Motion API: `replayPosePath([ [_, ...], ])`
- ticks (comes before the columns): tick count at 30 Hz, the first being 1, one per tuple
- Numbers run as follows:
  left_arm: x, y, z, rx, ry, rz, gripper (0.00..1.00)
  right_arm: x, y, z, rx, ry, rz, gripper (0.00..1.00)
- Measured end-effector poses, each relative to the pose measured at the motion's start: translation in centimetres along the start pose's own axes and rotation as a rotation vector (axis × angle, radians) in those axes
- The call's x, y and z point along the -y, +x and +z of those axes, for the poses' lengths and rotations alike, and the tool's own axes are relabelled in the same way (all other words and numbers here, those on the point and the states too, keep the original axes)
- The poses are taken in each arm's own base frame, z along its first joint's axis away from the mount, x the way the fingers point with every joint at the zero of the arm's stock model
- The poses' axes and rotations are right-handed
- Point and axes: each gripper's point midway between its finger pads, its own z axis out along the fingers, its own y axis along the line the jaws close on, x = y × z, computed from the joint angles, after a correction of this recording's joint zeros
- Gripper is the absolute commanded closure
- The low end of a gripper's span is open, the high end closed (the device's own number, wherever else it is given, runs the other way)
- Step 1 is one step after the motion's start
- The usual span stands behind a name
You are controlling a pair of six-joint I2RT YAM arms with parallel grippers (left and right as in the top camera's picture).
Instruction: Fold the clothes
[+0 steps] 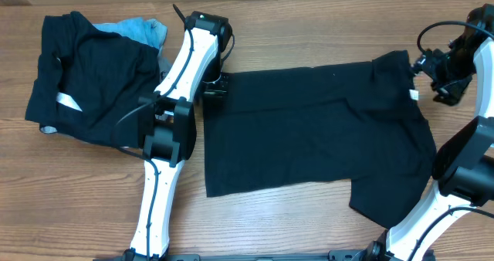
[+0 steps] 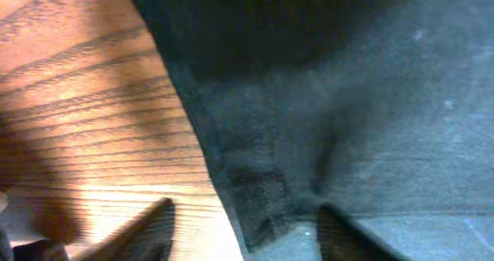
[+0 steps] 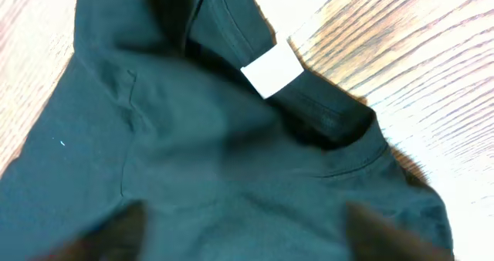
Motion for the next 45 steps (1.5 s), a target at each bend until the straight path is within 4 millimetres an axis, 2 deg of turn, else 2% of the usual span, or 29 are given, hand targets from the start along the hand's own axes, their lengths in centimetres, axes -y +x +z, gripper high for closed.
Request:
replayPosePath([
  [2, -0.4, -0.1, 0.0, -0.002, 0.004, -0.008, 0.36, 0.4, 0.3, -0.3, -0.015, 0.008, 0.009, 0.0],
  [5, -1.3, -0.4, -0.2, 0.001, 0.033, -0.034, 0.35, 0.9, -0.3, -1.8, 0.005, 0.005, 0.025, 0.0],
  [8, -2.3, -1.2, -1.4, 0.041, 0.059, -0.061, 0.35, 0.9, -0.9, -3.5, 0.045, 0.007, 0.025, 0.0],
  [11, -2.9, -2.0, -5.1, 0.156, 0.087, -0.057, 0.36, 0.4, -1.5, -5.9, 0.128, -0.014, 0.014, 0.01],
  [12, -2.9, -2.3, -6.9, 0.215, 0.097, -0.052, 0.36, 0.3, -1.6, -6.9, 0.158, -0.024, 0.01, 0.0],
  [16, -2.7, -1.6, -12.6, 0.368, 0.124, -0.018, 0.46, 0.0, -0.8, -10.3, 0.229, -0.043, -0.001, 0.05],
  [19, -2.5, -0.1, -14.9, 0.401, 0.131, 0.0, 0.5, -0.3, 0.5, -11.3, 0.224, -0.044, -0.015, 0.07],
  [21, -2.2, 0.3, -15.6, 0.418, 0.13, 0.021, 0.55, -0.8, 1.0, -10.8, 0.216, -0.044, -0.033, 0.08],
  [24, -1.3, 1.3, -15.7, 0.414, 0.123, 0.052, 0.56, -0.8, 2.2, -9.6, 0.192, -0.037, -0.058, 0.07],
  [26, -0.9, 1.5, -15.9, 0.442, 0.124, 0.067, 0.55, -0.7, 2.3, -9.5, 0.245, -0.054, -0.07, 0.04],
  [28, -1.0, 2.6, -15.4, 0.458, 0.122, 0.08, 0.54, 0.0, 4.2, -9.9, 0.291, -0.069, -0.077, 0.03],
  [32, -1.7, 5.2, -13.8, 0.514, 0.119, 0.099, 0.49, 0.2, 6.0, -11.0, 0.393, -0.115, -0.091, 0.03],
  [37, -2.4, 8.8, -12.3, 0.567, 0.125, 0.11, 0.49, 0.3, 7.6, -9.1, 0.323, -0.144, -0.052, 0.04],
  [41, -1.9, 9.6, -12.9, 0.68, 0.193, 0.1, 0.45, 0.4, 9.0, -8.5, 0.261, -0.151, -0.027, 0.04],
  [42, -1.7, 9.4, -12.5, 0.714, 0.209, 0.096, 0.45, 0.5, 9.2, -8.2, 0.25, -0.149, -0.025, 0.04],
  [45, -1.1, 10.2, -8.5, 0.677, 0.249, 0.074, 0.44, 0.8, 9.6, -6.5, 0.229, -0.149, -0.016, 0.04],
])
